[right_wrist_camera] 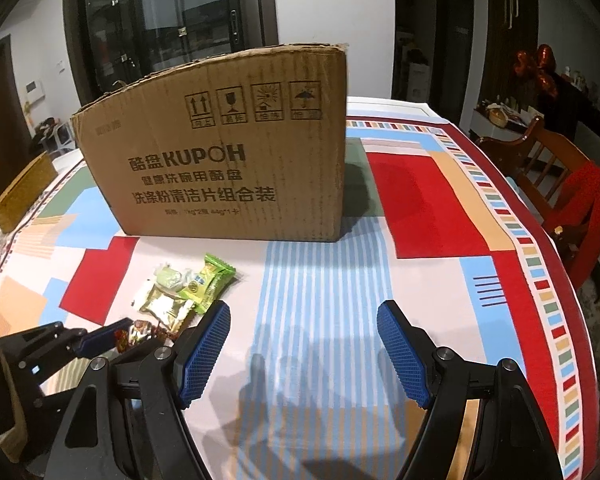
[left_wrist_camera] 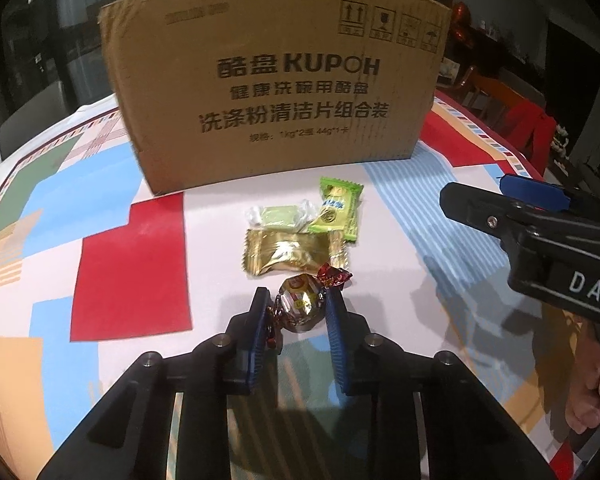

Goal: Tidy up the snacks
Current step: 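Grasp the gold wrapped round candy with the left tool and lift it, then grasp the gold rectangular wrapped candy with the right tool while the left tool holds the round candy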

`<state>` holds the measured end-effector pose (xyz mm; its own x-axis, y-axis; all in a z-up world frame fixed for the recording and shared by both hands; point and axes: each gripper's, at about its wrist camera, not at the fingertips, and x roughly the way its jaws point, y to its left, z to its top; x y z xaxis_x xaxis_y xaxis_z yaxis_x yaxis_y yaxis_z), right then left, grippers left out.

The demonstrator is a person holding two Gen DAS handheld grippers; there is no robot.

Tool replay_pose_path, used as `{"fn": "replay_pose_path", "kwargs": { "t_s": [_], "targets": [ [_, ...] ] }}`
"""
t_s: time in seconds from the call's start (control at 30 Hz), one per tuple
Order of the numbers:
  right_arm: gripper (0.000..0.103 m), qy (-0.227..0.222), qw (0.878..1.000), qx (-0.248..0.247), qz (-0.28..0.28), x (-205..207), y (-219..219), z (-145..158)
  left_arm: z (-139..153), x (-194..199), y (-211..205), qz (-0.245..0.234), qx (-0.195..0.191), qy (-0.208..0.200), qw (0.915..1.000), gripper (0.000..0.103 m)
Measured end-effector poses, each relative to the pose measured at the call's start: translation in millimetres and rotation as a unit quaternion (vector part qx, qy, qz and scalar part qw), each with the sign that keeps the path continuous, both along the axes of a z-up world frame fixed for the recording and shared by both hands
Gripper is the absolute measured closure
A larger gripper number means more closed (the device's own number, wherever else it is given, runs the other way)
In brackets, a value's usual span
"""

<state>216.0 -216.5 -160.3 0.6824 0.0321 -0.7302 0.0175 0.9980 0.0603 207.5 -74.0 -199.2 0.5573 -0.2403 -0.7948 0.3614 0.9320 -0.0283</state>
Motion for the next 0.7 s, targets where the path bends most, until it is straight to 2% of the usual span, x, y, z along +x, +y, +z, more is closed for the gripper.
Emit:
{"fn": "replay_pose_path", "kwargs": {
  "t_s": [0.7],
  "targets": [
    [0.027,-0.001,0.993,-0.022,0.114,20,92,-6,0,-5,88,0.097,-0.005,0.002,0.9953,0.075]
  ]
}}
